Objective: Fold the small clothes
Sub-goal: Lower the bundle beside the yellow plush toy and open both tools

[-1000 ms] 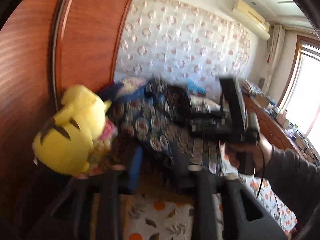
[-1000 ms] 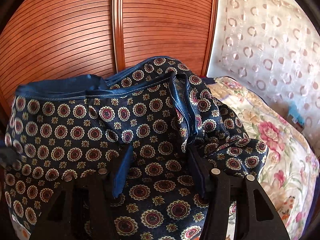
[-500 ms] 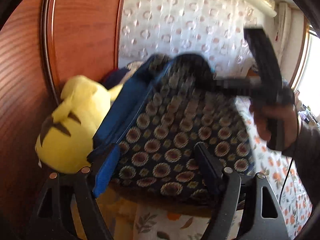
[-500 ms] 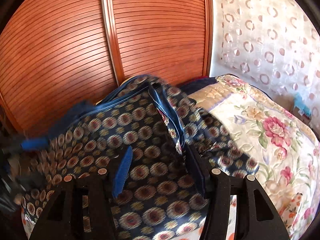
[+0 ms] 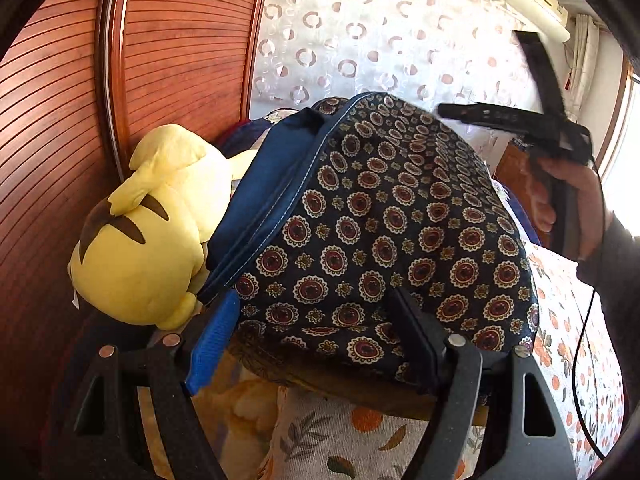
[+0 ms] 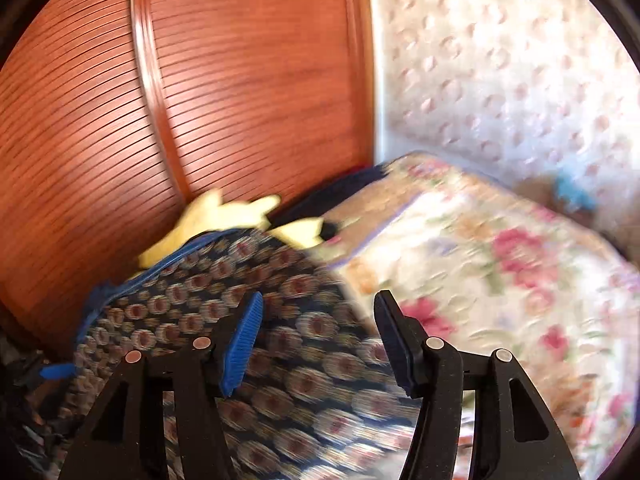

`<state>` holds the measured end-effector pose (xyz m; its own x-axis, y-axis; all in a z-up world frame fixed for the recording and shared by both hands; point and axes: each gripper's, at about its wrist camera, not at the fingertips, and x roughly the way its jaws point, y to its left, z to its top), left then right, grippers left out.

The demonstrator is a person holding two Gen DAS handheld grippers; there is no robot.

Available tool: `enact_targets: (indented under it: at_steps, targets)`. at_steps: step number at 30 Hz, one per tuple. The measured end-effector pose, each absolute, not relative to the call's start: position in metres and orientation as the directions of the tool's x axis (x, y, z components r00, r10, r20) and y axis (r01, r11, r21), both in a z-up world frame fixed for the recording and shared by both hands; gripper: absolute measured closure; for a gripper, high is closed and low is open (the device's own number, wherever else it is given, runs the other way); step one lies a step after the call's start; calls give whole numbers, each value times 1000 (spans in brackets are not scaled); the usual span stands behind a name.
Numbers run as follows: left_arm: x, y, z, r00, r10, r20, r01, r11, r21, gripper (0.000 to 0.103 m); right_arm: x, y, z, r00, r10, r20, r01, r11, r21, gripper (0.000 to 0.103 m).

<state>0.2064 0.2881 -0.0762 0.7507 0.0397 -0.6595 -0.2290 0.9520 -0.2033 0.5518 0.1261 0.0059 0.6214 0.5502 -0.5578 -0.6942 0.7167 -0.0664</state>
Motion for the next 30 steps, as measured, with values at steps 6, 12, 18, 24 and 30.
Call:
enact_targets:
  at_steps: [6, 12, 18, 24, 30]
  targets:
    - [206, 288, -77, 750, 44, -660, -231, 952, -200, 25, 515, 128, 2, 481, 660, -577, -809, 588, 0, 43]
    - [207, 286, -78, 748, 51, -662, -233, 953, -191, 25, 521, 156, -45, 453, 574, -682, -806, 591, -38, 43]
    - [199, 284, -73, 763, 63, -643, -222, 960, -170, 22, 522, 153, -45, 477, 589, -653, -780, 626, -5, 35]
    - [188, 283, -64, 780, 99, -618, -242, 958, -152, 15, 486, 138, -46, 490, 592, -640, -796, 604, -51, 27]
    - [175, 285, -58, 771, 135, -622, -265, 957, -121, 15, 466, 128, -37, 496, 614, -614, -793, 608, -33, 19]
